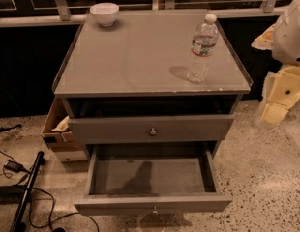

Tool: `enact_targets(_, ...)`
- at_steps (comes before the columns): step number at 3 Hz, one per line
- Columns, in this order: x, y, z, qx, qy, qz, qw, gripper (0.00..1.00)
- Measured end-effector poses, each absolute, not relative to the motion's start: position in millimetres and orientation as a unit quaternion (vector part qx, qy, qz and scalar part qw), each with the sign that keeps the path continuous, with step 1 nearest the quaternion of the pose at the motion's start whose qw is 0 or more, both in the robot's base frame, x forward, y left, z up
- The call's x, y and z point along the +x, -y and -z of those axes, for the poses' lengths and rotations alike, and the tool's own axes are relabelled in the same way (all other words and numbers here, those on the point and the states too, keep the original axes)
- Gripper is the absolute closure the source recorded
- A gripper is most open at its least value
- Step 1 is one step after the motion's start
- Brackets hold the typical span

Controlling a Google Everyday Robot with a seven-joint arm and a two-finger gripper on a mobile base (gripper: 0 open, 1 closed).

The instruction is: Place water bottle into middle drawer

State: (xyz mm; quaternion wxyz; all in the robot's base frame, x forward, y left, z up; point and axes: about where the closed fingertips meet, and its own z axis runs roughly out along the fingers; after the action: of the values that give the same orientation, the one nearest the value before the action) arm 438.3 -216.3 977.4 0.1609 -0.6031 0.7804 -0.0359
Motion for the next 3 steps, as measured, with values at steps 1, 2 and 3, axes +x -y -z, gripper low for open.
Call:
enact_targets(1, 438.3, 216.3, -977.4, -0.603, -0.78, 0.036, 0.161, 0.0)
enact_targets(2, 438.3, 216.3, -977.4, -0.603, -0.78, 0.036, 0.161, 0.19)
enact_targets(3, 438.3, 216.3, -977.4, -0.603, -0.78, 0.036, 0.161, 0.42)
